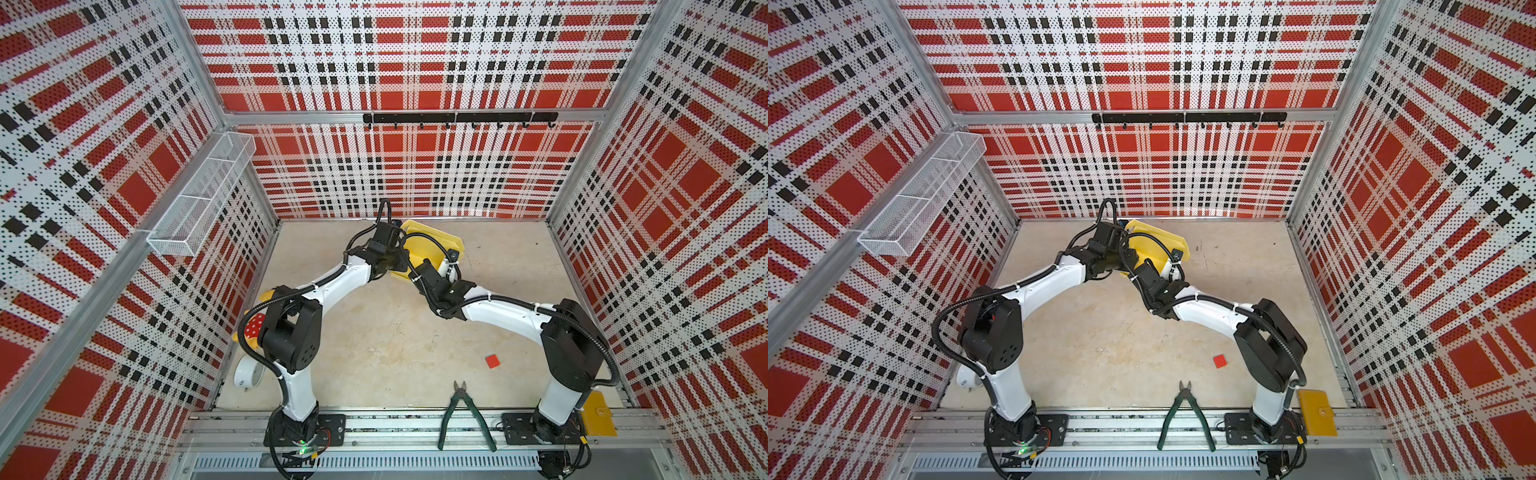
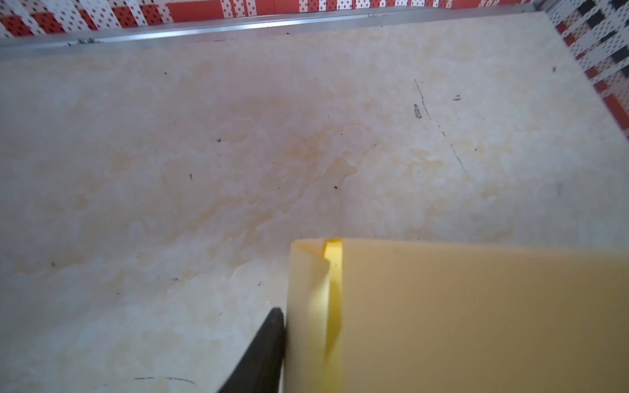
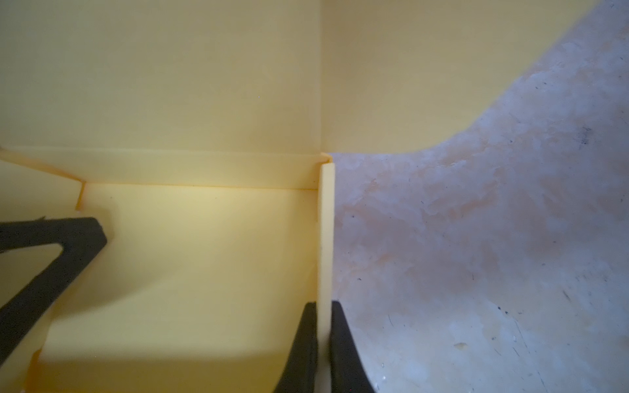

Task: Assemble paper box
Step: First fold the bottom flaps of a flat cardboard box at the center of the table.

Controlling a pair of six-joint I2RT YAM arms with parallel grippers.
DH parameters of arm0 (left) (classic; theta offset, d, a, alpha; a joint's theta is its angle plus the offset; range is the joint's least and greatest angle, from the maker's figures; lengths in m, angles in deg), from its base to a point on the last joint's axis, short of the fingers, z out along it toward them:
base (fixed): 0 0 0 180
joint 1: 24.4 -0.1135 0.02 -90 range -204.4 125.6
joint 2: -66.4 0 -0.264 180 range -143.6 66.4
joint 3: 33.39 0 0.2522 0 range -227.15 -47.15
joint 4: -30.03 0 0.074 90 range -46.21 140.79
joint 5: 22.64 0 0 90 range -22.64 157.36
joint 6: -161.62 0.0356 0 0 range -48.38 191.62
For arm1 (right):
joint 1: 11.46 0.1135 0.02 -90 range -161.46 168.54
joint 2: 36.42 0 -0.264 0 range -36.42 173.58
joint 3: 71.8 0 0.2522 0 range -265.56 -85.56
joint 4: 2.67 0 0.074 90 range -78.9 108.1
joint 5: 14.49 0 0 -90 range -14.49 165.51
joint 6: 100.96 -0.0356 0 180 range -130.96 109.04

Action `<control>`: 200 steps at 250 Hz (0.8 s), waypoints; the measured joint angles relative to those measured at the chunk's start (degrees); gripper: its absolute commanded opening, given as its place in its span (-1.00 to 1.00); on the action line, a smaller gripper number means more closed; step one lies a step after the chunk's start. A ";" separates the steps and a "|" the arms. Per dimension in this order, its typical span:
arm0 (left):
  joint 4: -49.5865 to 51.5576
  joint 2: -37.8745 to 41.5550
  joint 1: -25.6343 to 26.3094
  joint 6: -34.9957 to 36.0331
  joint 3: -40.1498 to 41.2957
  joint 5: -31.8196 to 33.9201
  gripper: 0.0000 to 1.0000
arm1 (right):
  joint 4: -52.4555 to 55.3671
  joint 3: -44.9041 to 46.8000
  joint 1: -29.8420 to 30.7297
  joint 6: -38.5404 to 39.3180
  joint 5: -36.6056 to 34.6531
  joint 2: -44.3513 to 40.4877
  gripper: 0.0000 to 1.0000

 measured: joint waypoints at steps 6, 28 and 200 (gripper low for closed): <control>0.02 0.11 0.02 -0.26 0.02 -0.28 -0.02 | 0.04 0.00 -0.04 0.00 0.09 0.00 -1.00; -0.09 1.22 0.07 -0.20 0.68 -2.69 0.28 | -0.26 0.83 -0.59 -0.22 0.55 -0.17 -1.00; -6.25 16.06 -3.61 0.83 19.58 -10.99 0.40 | -2.54 6.01 -2.51 0.26 4.44 -3.63 -1.00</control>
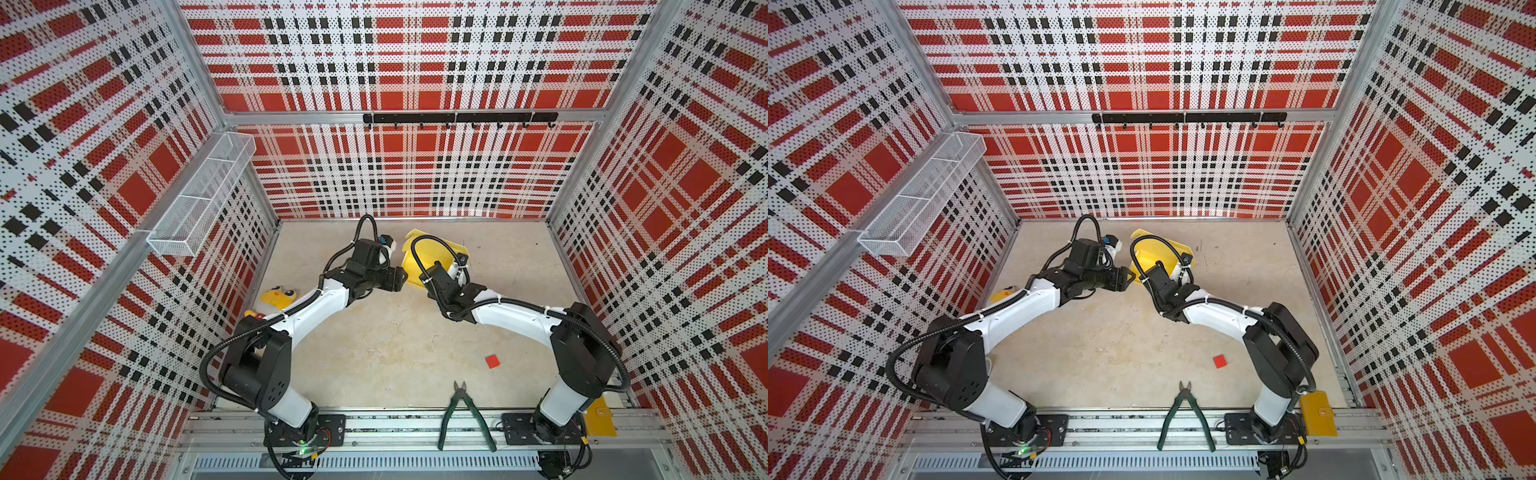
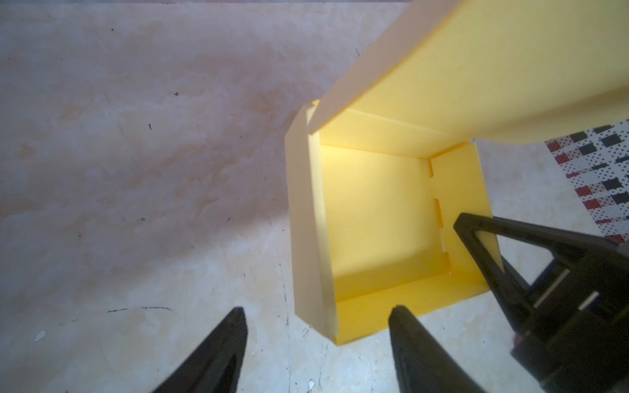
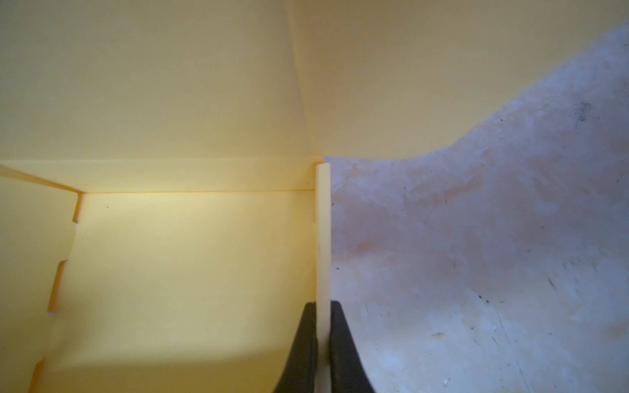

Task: Assemble paper box
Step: First fold the bottom flaps of a flat cardboard box at the center of the table, then place the paper box at the top-center of the table.

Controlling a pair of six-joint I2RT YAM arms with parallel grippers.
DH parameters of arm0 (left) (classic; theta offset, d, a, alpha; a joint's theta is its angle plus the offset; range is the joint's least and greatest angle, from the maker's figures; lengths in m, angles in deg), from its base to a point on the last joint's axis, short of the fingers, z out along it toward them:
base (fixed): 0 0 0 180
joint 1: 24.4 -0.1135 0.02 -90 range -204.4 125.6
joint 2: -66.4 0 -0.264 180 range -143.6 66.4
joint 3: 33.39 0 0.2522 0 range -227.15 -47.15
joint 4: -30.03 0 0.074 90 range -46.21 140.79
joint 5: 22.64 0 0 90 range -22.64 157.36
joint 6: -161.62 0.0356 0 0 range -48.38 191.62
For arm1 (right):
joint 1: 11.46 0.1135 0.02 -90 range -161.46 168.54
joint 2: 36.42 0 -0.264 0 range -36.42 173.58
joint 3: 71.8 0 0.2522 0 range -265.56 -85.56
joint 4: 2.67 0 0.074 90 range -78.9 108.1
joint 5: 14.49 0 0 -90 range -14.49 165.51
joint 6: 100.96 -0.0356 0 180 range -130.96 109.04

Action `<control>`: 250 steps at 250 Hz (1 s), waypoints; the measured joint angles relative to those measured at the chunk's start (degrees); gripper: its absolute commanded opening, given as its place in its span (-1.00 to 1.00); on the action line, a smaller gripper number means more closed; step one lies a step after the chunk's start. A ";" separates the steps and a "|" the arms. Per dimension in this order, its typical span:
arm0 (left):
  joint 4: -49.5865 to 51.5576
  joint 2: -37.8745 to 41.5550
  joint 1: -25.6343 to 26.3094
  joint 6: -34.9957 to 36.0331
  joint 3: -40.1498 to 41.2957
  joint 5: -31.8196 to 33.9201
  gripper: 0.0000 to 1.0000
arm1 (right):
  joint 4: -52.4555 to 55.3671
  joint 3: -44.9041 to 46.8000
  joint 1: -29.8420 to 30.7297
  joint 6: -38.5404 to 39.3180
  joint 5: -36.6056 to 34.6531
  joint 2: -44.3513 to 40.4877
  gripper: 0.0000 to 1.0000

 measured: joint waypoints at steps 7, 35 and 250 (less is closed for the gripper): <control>-0.44 0.00 -0.52 -0.17 0.24 -0.20 0.41 | -0.39 0.04 0.00 0.28 0.33 0.09 -1.00; -1.42 0.35 -3.52 -0.09 1.14 -1.75 0.49 | -1.95 0.61 -0.44 2.80 2.12 0.72 -1.00; -6.12 10.08 -30.32 5.86 4.52 -16.92 0.86 | -5.77 4.39 -8.98 22.91 12.76 7.72 -1.00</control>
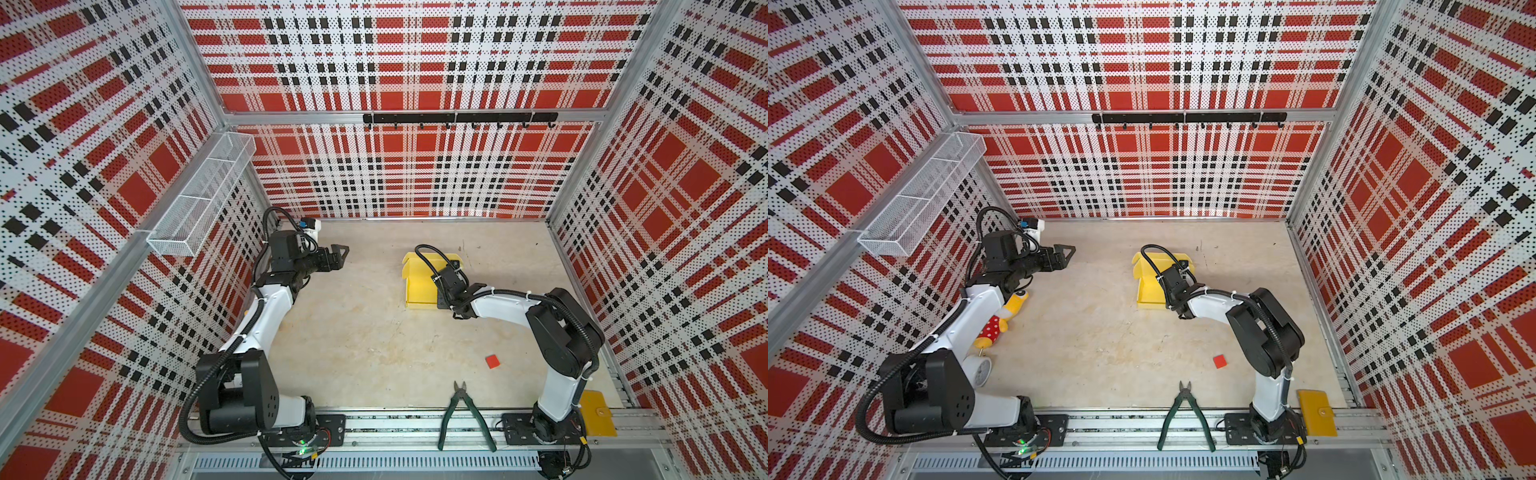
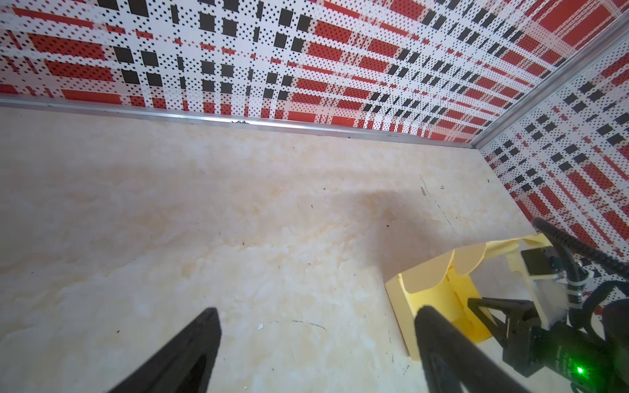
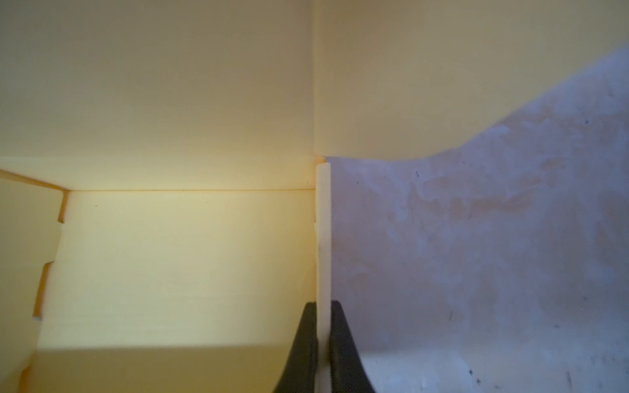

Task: Assemble paper box
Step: Place the paper box at the top-center of the table.

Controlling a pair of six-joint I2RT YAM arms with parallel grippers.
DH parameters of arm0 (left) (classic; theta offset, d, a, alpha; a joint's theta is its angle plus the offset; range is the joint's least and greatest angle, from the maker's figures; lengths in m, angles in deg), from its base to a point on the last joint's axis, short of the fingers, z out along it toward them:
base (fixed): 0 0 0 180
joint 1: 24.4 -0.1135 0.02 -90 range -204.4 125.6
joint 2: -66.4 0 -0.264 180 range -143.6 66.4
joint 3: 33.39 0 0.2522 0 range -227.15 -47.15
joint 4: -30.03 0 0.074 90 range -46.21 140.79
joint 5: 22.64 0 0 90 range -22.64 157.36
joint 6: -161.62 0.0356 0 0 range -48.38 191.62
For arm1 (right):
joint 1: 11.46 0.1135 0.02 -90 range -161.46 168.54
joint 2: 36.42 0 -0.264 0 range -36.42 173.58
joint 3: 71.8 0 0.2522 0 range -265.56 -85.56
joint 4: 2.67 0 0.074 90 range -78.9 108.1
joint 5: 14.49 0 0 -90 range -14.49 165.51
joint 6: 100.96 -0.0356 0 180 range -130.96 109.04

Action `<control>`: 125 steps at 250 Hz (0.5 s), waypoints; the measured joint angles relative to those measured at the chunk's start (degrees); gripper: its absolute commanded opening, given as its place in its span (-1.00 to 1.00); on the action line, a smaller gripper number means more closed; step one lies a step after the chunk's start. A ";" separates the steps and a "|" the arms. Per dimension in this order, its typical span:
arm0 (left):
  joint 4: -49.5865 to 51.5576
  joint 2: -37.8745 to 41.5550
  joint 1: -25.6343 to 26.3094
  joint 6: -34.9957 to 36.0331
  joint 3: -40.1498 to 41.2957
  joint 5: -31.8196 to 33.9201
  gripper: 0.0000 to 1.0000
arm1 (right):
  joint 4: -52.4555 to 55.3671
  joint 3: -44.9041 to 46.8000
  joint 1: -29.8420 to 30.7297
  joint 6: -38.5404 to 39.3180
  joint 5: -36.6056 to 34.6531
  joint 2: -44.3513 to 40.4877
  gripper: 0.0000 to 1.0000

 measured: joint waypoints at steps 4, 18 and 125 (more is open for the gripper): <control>-0.04 0.00 -0.09 0.07 0.00 -0.11 0.86 | -0.20 0.02 -0.11 0.20 0.04 0.11 -1.00; -0.07 0.02 -0.11 0.15 0.02 -0.39 0.88 | -1.05 0.02 -0.42 0.81 0.04 0.48 -0.94; -0.39 0.28 -0.87 0.90 0.63 -0.96 0.89 | -1.66 1.05 -1.03 3.15 1.29 0.48 -0.33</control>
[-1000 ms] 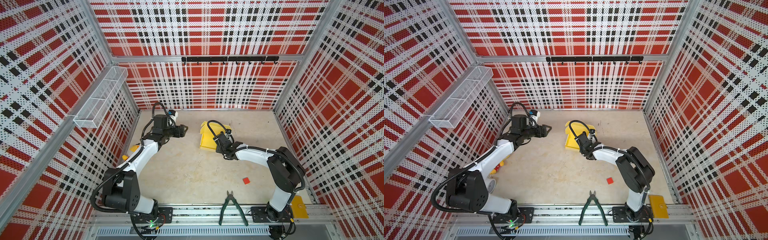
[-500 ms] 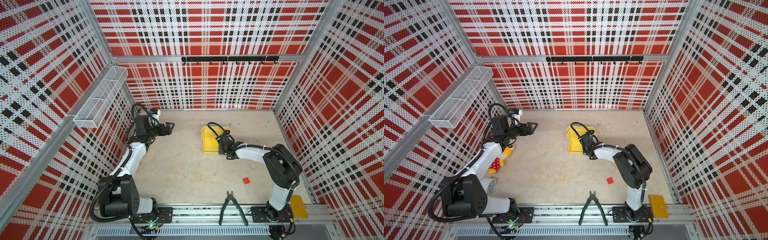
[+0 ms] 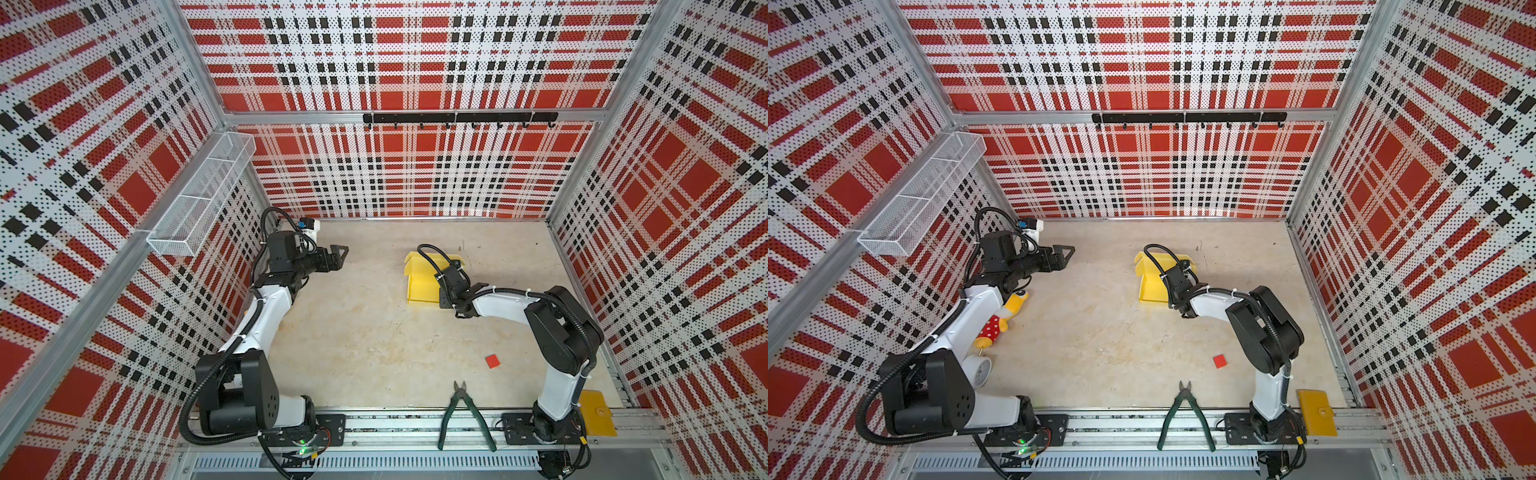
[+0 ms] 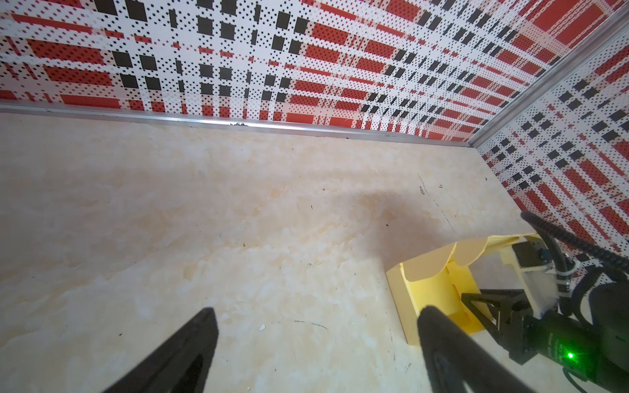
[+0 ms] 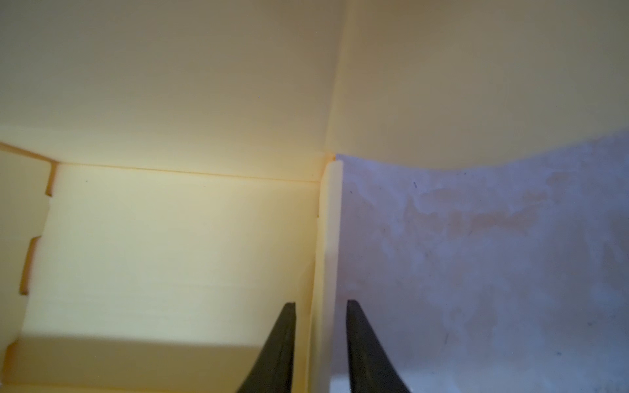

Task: Assemble paper box
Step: Place the paper box at the top-center of the table.

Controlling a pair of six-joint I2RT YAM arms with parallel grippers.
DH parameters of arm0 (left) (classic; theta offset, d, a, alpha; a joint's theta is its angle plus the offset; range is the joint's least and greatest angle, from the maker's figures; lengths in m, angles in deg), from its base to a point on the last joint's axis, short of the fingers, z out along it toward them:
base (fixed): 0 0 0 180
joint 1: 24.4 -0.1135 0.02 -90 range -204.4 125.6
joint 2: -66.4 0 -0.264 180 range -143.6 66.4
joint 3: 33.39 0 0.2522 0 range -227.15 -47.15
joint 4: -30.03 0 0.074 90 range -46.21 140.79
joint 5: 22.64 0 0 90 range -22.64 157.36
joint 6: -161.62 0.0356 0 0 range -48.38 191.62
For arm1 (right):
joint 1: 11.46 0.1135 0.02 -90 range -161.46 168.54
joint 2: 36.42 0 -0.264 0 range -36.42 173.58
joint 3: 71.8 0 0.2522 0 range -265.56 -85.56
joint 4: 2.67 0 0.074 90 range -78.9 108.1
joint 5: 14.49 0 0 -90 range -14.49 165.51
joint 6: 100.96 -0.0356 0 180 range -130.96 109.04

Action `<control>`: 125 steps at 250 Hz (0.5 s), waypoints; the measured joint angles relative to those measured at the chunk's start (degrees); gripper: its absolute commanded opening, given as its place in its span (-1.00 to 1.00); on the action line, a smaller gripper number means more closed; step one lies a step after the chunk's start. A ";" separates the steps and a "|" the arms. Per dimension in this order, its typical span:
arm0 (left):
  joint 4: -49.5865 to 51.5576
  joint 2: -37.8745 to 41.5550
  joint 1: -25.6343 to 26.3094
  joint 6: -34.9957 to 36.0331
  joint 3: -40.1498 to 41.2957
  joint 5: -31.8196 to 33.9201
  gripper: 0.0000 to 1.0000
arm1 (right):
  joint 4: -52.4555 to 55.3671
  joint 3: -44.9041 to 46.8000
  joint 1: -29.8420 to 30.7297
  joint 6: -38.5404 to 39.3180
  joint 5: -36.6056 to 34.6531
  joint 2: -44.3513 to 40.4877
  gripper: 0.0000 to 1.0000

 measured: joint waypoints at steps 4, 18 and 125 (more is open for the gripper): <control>0.00 0.07 -0.07 0.02 0.04 -0.02 0.90 | 0.02 0.11 0.00 -0.09 0.00 -0.09 -0.31; -0.02 0.15 -0.17 0.07 0.09 -0.02 0.90 | 0.11 0.39 0.00 -0.04 0.04 -0.55 -0.20; -0.13 0.48 -0.26 0.07 0.11 -0.02 0.91 | 1.25 6.25 0.00 -1.75 1.20 -13.79 0.18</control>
